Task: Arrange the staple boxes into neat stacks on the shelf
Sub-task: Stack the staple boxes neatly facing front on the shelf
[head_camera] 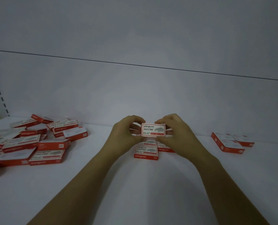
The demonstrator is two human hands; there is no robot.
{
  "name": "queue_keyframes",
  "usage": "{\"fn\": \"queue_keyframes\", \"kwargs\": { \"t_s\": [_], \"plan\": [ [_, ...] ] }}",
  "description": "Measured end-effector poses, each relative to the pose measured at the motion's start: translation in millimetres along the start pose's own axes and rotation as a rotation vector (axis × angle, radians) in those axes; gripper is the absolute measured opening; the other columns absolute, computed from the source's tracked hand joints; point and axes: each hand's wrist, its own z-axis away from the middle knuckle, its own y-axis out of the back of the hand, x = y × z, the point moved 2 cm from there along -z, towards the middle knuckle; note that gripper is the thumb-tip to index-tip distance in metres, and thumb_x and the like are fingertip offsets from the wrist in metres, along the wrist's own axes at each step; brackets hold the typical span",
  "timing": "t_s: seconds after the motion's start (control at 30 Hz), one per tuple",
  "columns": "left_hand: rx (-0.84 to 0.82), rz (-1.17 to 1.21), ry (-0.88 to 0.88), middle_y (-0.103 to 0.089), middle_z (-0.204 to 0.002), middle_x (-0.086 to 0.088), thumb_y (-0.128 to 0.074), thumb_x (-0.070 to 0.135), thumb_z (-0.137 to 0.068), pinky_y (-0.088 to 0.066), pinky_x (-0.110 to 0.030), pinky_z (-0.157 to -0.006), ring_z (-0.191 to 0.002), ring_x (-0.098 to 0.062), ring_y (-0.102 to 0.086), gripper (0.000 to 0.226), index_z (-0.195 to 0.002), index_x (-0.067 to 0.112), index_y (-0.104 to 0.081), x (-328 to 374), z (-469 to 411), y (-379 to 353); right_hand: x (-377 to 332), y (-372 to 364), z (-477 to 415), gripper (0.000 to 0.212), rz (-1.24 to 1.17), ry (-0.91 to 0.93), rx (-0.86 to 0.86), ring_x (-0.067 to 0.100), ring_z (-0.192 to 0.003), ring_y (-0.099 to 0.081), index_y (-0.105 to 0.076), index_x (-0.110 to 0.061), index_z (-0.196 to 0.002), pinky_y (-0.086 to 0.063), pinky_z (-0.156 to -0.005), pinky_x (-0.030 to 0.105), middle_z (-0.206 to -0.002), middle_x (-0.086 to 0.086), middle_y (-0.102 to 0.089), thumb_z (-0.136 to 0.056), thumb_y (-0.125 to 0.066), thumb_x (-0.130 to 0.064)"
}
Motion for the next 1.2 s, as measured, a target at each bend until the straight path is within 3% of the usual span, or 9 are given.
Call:
{"fn": "queue_keyframes", "kwargs": {
  "t_s": [0.1, 0.23, 0.33, 0.43, 0.7, 1.0, 1.2],
  "plan": [
    [-0.127, -0.099, 0.016, -0.059, -0.109, 0.009, -0.082, 0.022, -0.069, -0.053, -0.014, -0.074, -0.091, -0.008, -0.060, 0.047, -0.108, 0.031, -0.056, 0.4, 0.3, 0.0, 3.0, 13.3, 6.0, 0.041, 0.121, -0.031, -0.121, 0.006, -0.091, -0.053, -0.062, -0.025, -0.116, -0.044, -0.070, 0.010, -0.107, -0.007, -0.054, -0.078, -0.073, -0.032],
    [-0.288, -0.299, 0.119, -0.050, -0.112, 0.007, -0.084, 0.032, -0.065, -0.049, -0.018, -0.077, -0.088, -0.005, -0.053, 0.065, -0.122, 0.029, -0.052, -5.4, 3.3, 1.7, 15.6, 26.2, 17.9, 0.044, 0.173, -0.159, -0.326, 0.002, -0.084, -0.049, -0.061, -0.025, -0.119, -0.035, -0.063, 0.008, -0.101, -0.010, -0.052, -0.077, -0.074, -0.029],
    [-0.341, -0.399, 0.181, -0.050, -0.111, 0.004, -0.085, 0.037, -0.063, -0.044, -0.019, -0.077, -0.089, -0.008, -0.054, 0.070, -0.124, 0.027, -0.051, -11.2, 7.2, 1.8, 25.5, 27.9, 22.5, 0.046, 0.141, -0.285, -0.411, -0.002, -0.077, -0.049, -0.061, -0.025, -0.116, -0.032, -0.059, 0.009, -0.094, -0.016, -0.052, -0.074, -0.077, -0.028],
    [-0.339, -0.393, 0.211, -0.056, -0.108, 0.003, -0.084, 0.034, -0.065, -0.046, -0.020, -0.078, -0.089, -0.011, -0.057, 0.064, -0.120, 0.023, -0.053, -14.2, 10.3, 0.4, 30.1, 26.5, 23.1, 0.048, 0.126, -0.335, -0.452, 0.003, -0.086, -0.052, -0.059, -0.024, -0.115, -0.035, -0.061, 0.011, -0.096, -0.013, -0.053, -0.072, -0.079, -0.026],
    [-0.289, -0.343, 0.217, -0.059, -0.104, 0.002, -0.084, 0.031, -0.065, -0.048, -0.021, -0.077, -0.085, -0.011, -0.058, 0.054, -0.112, 0.019, -0.059, -14.9, 11.1, -0.1, 34.0, 23.3, 22.5, 0.042, 0.181, -0.334, -0.420, 0.010, -0.094, -0.053, -0.060, -0.020, -0.111, -0.040, -0.069, 0.015, -0.108, -0.004, -0.056, -0.073, -0.078, -0.024],
    [-0.284, -0.364, 0.190, -0.053, -0.102, 0.003, -0.083, 0.029, -0.067, -0.045, -0.018, -0.075, -0.083, -0.011, -0.055, 0.050, -0.110, 0.016, -0.060, -12.2, 12.9, -4.1, 37.3, 15.6, 20.1, 0.029, 0.141, -0.319, -0.422, 0.006, -0.090, -0.053, -0.059, -0.024, -0.096, -0.041, -0.067, 0.010, -0.102, -0.008, -0.055, -0.074, -0.077, -0.021],
    [-0.320, -0.401, 0.181, -0.052, -0.102, 0.003, -0.078, 0.028, -0.073, -0.043, -0.019, -0.077, -0.087, -0.012, -0.052, 0.046, -0.112, 0.013, -0.058, -3.9, 14.1, -4.2, 27.3, 15.3, 19.0, 0.031, 0.238, -0.322, -0.453, 0.011, -0.094, -0.051, -0.058, -0.019, -0.102, -0.039, -0.065, 0.013, -0.109, -0.003, -0.055, -0.076, -0.074, -0.018]
  ]
}}
